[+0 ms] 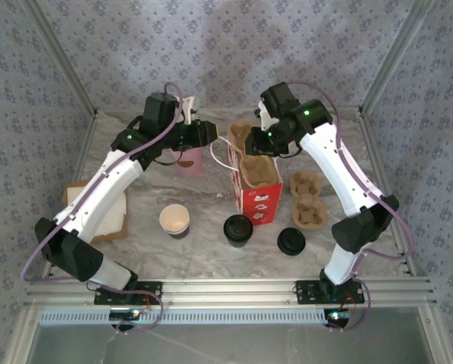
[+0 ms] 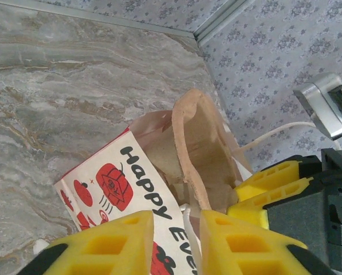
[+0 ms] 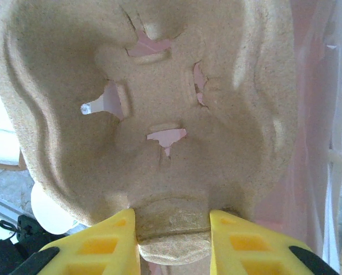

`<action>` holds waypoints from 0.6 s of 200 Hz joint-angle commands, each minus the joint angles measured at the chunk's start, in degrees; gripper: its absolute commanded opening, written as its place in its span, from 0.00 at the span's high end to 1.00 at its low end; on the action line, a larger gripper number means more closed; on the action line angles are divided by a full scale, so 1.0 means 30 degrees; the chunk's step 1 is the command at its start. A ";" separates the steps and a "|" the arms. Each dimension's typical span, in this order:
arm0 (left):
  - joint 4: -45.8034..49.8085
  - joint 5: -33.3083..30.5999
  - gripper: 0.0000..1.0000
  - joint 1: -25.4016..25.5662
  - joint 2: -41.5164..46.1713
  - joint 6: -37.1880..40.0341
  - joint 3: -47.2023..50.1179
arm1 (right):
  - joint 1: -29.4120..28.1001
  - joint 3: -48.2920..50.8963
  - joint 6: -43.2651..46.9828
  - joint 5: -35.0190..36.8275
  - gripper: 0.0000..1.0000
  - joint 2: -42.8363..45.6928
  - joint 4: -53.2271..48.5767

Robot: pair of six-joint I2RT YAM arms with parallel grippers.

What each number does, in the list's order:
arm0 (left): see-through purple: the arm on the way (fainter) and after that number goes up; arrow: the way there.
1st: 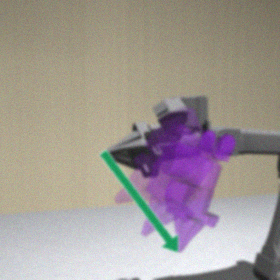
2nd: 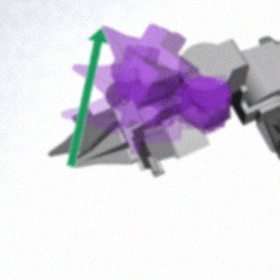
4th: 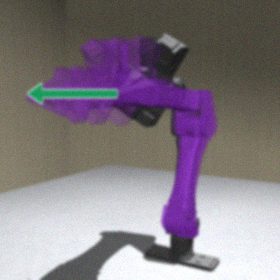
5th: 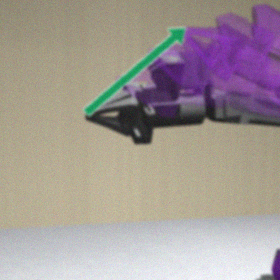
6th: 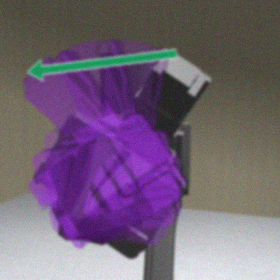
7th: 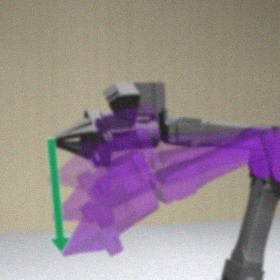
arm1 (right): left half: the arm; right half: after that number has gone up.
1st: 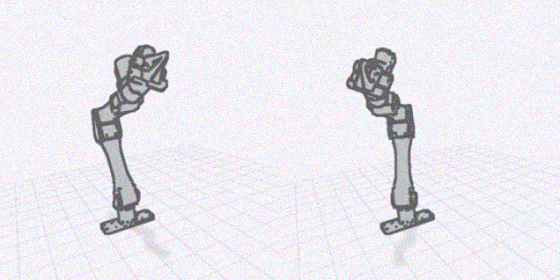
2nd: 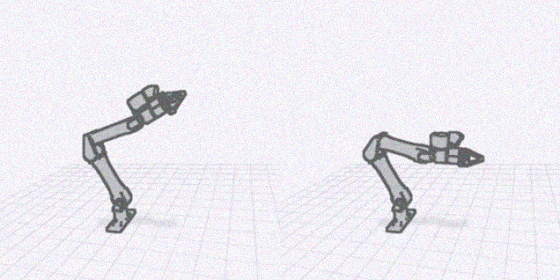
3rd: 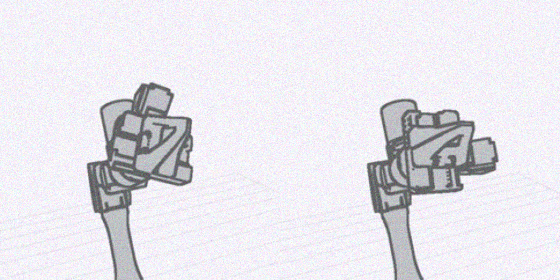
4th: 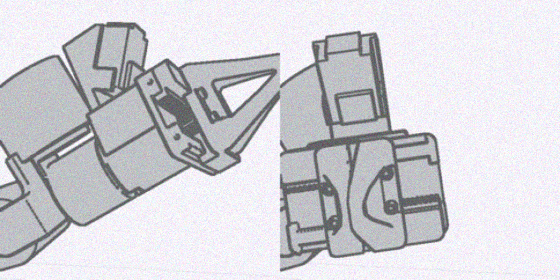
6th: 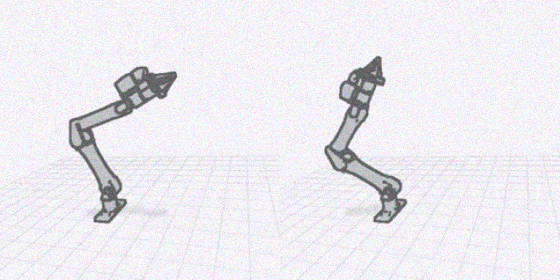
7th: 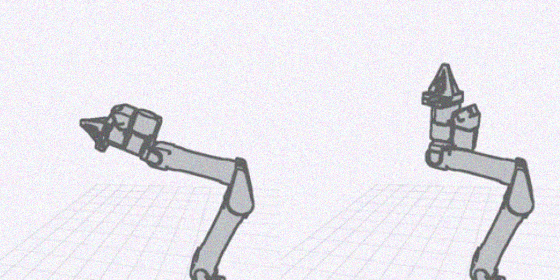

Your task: Pack the takeout coffee

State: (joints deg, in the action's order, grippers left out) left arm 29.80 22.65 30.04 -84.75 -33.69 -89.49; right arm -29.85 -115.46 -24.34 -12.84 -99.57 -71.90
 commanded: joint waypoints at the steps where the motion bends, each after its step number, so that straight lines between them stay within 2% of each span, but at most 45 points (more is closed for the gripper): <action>1: -0.0647 -0.0139 0.76 0.0178 0.0700 0.0127 -0.0001 | -0.0194 -0.0303 0.0424 0.0252 0.69 -0.0322 -0.0628; 59: -0.0663 -0.0559 0.85 0.0181 0.1020 0.0157 0.0328 | -0.0288 -0.0229 0.0555 0.0687 0.69 -0.0424 -0.0881; 120: -0.0448 -0.1435 0.86 0.0181 0.1992 0.0215 0.1045 | -0.0300 0.0049 0.0673 0.0937 0.69 -0.0221 -0.0929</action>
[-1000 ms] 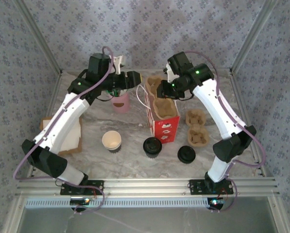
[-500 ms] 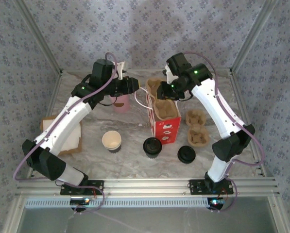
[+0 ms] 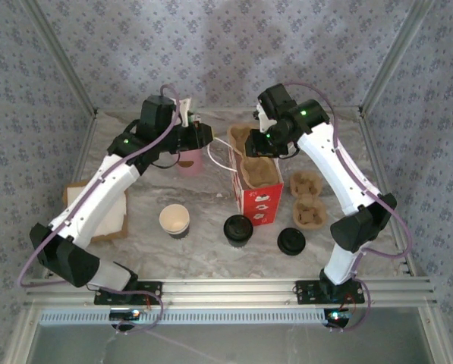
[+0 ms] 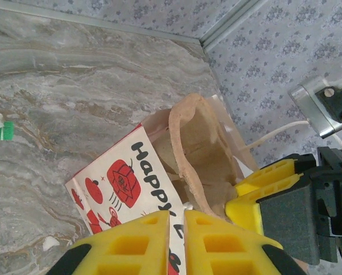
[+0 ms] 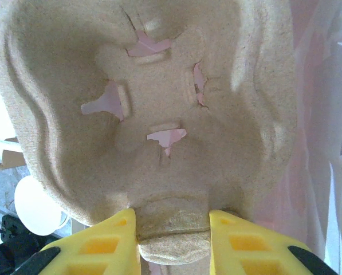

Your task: Pack the takeout coffee

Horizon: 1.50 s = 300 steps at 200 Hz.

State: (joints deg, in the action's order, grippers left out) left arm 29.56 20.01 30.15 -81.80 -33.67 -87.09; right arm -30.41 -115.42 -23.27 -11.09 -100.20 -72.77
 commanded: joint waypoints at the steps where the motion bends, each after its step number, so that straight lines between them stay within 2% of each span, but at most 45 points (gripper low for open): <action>1: -0.0365 -0.0565 0.86 0.0130 0.1013 0.0208 0.0237 | -0.0113 0.0034 0.0315 0.0356 0.70 -0.0003 -0.0641; 103: -0.0330 -0.0961 0.85 0.0143 0.1309 0.0127 0.0522 | 0.0119 0.0600 0.0641 0.1147 0.70 0.0382 -0.1198; 127: -0.0332 -0.0844 0.76 0.0202 0.1411 0.0141 0.0522 | 0.0112 0.0474 0.0611 0.1322 0.70 0.0215 -0.1289; 200: -0.0188 -0.0613 0.39 0.0929 0.1158 0.0412 0.0103 | -0.0327 -0.0160 0.0783 0.2521 0.70 0.0316 -0.1825; 236: -0.0056 -0.0699 0.27 0.1508 0.0697 0.0589 -0.0457 | -0.0519 -0.0297 0.0840 0.2716 0.70 0.0455 -0.2032; 256: 0.0054 -0.0668 0.28 0.1685 0.0255 0.0662 -0.0742 | -0.0569 -0.0084 0.0842 0.2680 0.70 0.0729 -0.1795; 300: 0.0111 -0.0371 0.47 0.2194 -0.0529 0.0713 -0.0928 | -0.0385 0.0232 0.0871 0.1525 0.70 0.0976 -0.1716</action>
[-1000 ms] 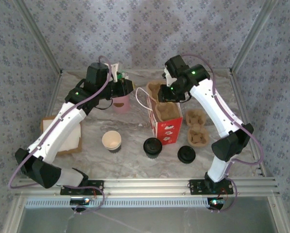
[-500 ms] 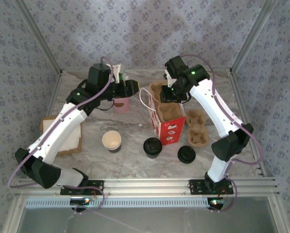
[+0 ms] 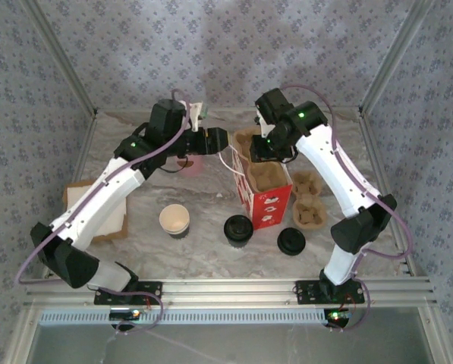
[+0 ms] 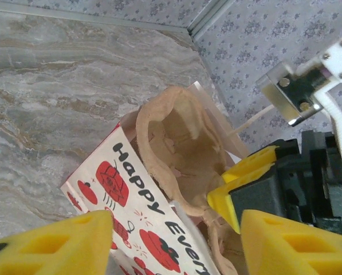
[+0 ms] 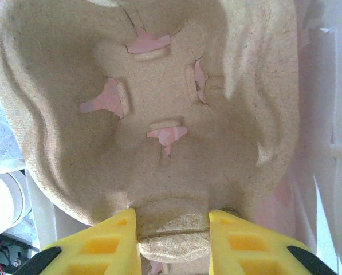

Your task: Pack the takeout coffee

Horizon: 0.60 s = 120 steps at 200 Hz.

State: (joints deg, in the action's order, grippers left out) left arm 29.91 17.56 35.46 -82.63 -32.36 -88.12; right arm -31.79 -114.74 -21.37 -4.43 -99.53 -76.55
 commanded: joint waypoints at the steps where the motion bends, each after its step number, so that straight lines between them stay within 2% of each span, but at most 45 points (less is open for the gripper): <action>1: 0.0007 0.0445 0.47 0.0424 -0.0241 0.0287 -0.0592 | 0.0077 0.0010 0.0237 -0.0753 0.70 0.0761 -0.0433; 31: -0.0004 0.0248 0.67 0.0655 -0.0083 0.0276 -0.0266 | 0.0502 -0.0162 0.0208 -0.1706 0.70 0.0842 -0.0376; 58: 0.0115 -0.0134 0.81 0.0654 0.0093 0.0298 -0.0067 | 0.0883 -0.0242 0.0266 -0.2604 0.70 0.0860 -0.0541; 120: 0.0122 -0.0811 0.93 0.0658 -0.0099 0.0384 -0.0092 | 0.1903 -0.0908 0.0694 -0.5083 0.70 0.0873 -0.1251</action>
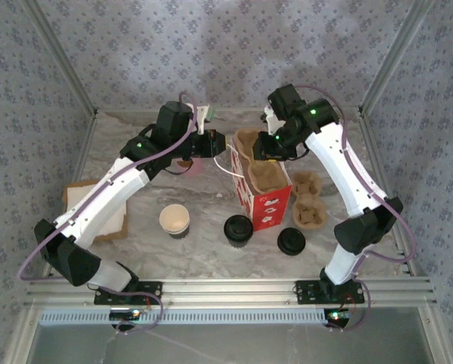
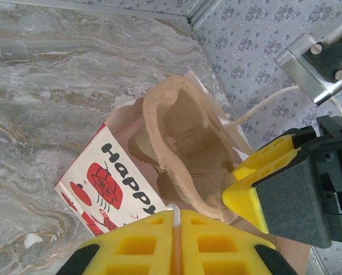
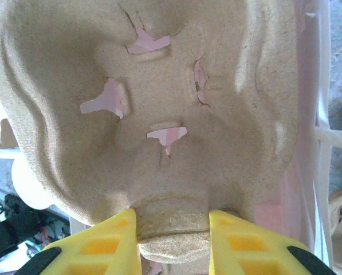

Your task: Pack the takeout coffee

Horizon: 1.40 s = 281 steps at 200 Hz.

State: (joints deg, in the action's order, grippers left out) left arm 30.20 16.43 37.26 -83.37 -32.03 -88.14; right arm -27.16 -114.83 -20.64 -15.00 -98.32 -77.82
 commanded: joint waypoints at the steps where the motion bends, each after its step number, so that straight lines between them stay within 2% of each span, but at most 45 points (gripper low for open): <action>1: 0.0035 -0.0419 0.93 0.0047 0.0142 0.0276 -0.0089 | 0.0370 -0.0901 0.0459 -0.1603 0.70 0.0466 -0.0847; 44: -0.0075 -0.0934 0.98 0.0061 0.0078 0.0279 -0.0123 | 0.0754 -0.1470 0.0714 -0.2479 0.70 0.0236 -0.1591; 204: -0.0500 -0.1344 1.00 0.0042 0.0161 0.0189 -0.0236 | 0.2067 0.1014 0.1493 -0.3026 0.70 0.0043 -0.1498; 281: -0.0544 -0.1004 1.00 0.0042 0.0061 0.0189 -0.0220 | 0.0816 0.0026 0.0826 -0.0288 0.70 -0.0655 -0.1044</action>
State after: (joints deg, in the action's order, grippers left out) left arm 29.87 13.23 37.26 -83.37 -31.97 -88.14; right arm -22.96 -112.25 -17.56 -20.14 -98.87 -80.36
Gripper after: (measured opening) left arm 0.056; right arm 0.300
